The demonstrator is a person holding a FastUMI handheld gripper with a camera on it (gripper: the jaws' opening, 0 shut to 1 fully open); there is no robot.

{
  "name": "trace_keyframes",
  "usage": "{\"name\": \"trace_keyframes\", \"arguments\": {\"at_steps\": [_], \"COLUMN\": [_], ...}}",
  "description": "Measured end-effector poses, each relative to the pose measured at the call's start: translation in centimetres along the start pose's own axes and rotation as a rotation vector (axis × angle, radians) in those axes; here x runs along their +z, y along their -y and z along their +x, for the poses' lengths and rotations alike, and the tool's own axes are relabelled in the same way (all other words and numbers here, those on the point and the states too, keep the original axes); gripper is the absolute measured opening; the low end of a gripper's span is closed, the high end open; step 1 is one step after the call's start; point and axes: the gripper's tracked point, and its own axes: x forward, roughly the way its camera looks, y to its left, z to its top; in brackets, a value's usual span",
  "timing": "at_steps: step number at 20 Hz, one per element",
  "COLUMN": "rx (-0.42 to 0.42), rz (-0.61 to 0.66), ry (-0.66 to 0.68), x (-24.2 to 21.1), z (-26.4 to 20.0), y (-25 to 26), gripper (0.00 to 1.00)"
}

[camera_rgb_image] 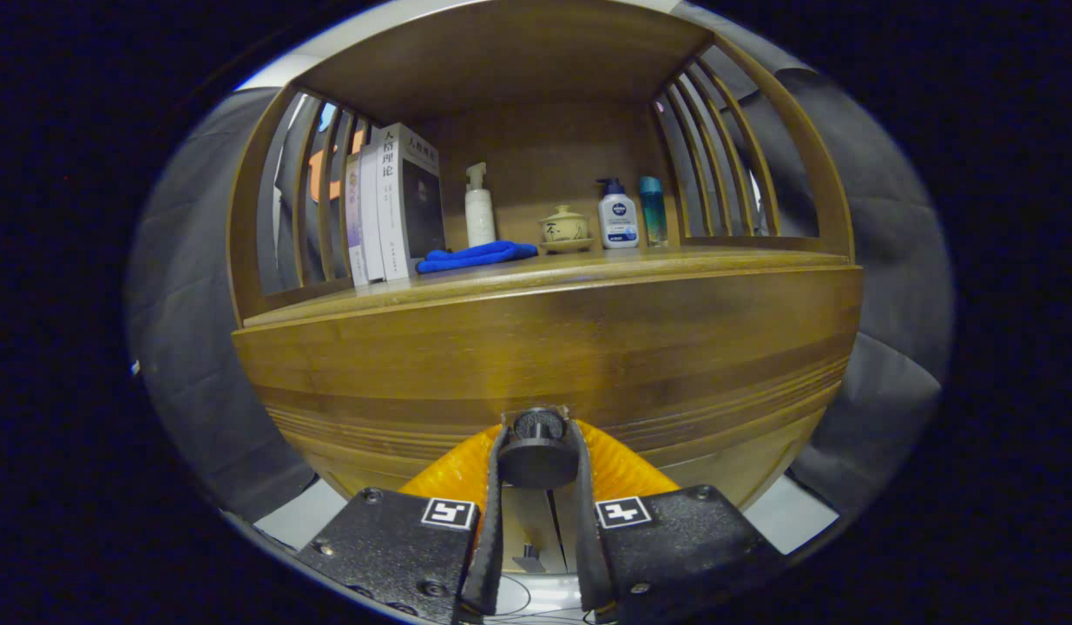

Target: Pull open the drawer, take out the items inside it, and place them on the countertop above the cabinet.

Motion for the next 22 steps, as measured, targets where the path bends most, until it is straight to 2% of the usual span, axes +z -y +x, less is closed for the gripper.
{"name": "trace_keyframes", "arguments": {"at_steps": [22], "rx": [-0.017], "rz": [0.027], "ry": [0.012], "x": [-3.1], "z": [-10.1], "y": [0.0], "gripper": [0.37]}}
